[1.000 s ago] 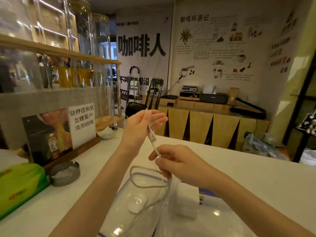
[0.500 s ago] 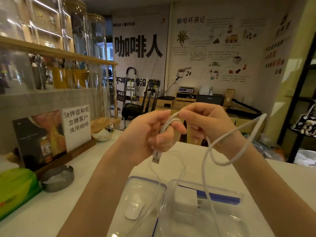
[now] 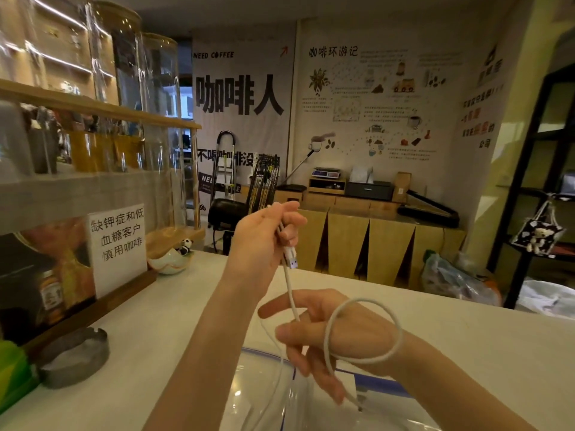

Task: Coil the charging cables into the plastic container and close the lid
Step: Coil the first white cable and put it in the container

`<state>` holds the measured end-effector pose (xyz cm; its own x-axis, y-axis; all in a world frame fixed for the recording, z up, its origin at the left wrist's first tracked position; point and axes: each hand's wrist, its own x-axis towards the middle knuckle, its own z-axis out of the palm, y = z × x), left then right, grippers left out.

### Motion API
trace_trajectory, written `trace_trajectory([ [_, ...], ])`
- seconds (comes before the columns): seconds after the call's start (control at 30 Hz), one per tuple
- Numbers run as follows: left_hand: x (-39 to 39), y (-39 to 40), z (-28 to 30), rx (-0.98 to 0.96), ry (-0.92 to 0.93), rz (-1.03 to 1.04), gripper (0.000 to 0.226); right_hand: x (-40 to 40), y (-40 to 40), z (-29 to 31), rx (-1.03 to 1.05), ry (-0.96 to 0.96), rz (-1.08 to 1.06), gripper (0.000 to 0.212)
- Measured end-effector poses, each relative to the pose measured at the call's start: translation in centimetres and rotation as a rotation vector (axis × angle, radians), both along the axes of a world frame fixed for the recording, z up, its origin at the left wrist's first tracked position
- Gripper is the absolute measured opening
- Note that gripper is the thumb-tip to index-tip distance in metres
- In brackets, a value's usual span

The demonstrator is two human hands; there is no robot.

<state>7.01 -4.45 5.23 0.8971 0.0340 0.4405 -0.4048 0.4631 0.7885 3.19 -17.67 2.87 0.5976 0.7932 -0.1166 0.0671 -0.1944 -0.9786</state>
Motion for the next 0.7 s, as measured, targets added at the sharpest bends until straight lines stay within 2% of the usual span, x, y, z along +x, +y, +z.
trace_trajectory([
  [0.13,0.1,-0.1,-0.7,0.597,-0.216,0.343,0.023,0.0,-0.3,1.5,-0.108,-0.071,-0.054,0.013],
  [0.2,0.0,-0.1,-0.8,0.801,-0.248,0.300,0.022,0.2,-0.7,2.8,-0.145,-0.170,-0.088,0.018],
  [0.3,-0.6,0.4,-0.8,0.953,-0.177,0.008,0.031,0.5,-1.7,4.9,-0.129,-0.218,-0.084,0.038],
  [0.4,-1.2,0.7,-0.5,0.895,-0.132,-0.357,0.048,1.0,-2.9,5.9,-0.053,-0.220,-0.170,0.042],
  [0.5,-1.4,0.9,-0.2,0.726,-0.135,-0.550,0.054,2.0,-3.7,6.0,0.163,-0.066,-0.197,0.043],
  [0.63,-1.2,1.4,0.1,0.524,-0.074,-0.543,0.048,3.7,-4.0,5.1,0.445,0.190,-0.317,0.042],
  [0.7,-0.6,1.6,0.1,0.419,-0.009,-0.449,0.049,3.9,-4.2,4.8,0.523,0.230,-0.383,0.029],
])
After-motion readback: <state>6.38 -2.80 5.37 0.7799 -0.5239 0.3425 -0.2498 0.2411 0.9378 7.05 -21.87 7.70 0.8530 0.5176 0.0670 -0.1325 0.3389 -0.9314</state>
